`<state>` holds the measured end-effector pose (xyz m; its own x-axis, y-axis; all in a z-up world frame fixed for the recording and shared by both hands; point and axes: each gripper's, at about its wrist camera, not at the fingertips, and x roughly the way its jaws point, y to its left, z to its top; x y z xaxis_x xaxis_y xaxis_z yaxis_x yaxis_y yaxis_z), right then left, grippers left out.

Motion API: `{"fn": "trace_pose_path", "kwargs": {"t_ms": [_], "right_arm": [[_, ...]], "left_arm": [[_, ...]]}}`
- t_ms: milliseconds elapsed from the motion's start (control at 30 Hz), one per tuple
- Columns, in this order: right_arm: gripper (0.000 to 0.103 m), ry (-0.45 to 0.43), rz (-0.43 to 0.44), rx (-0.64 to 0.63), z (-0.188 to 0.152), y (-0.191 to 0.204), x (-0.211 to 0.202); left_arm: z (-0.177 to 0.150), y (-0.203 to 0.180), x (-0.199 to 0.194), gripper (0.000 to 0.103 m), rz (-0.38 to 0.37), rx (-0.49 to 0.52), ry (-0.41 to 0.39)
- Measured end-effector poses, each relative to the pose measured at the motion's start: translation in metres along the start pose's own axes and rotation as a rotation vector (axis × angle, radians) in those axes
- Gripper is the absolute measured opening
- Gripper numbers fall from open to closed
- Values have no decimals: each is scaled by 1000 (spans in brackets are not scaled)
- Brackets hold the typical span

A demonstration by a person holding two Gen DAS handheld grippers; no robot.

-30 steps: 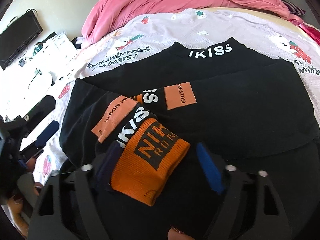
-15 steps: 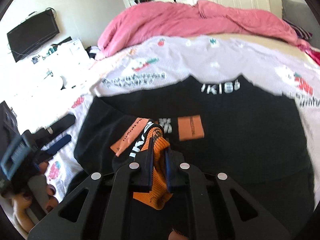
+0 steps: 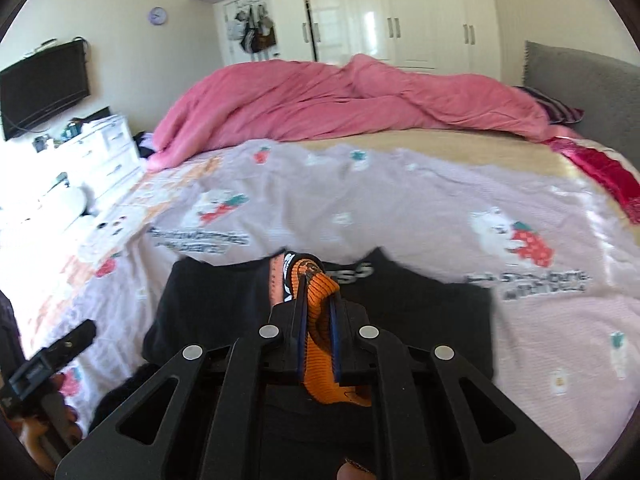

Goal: Fold small clothes
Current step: 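Lift the sock, lay it near the shirt collar, open the right tool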

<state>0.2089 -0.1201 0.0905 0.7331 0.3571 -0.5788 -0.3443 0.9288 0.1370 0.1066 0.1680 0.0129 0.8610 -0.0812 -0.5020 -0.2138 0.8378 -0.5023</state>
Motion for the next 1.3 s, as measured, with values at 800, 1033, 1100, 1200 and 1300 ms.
{"fn": "trace_pose_path", "kwargs": {"t_ms": [800,1033,1100,1200,1300], "right_arm": [[8,107,-75,108,-41,-55,19],[11,134,-108,103,-45,-59,23],[11,137,-120,113,-46,-63,23],[12,131,-136,128,-46,-71,19],[13,123,-146,138,-46,-76,13]], "left_arm": [[-3,-32,26,93,12,117,53],[2,-46,35,93,41,178,73],[3,-46,39,93,39,172,91],[6,-51,43,93,31,166,103],[9,-62,47,93,37,182,106]]}}
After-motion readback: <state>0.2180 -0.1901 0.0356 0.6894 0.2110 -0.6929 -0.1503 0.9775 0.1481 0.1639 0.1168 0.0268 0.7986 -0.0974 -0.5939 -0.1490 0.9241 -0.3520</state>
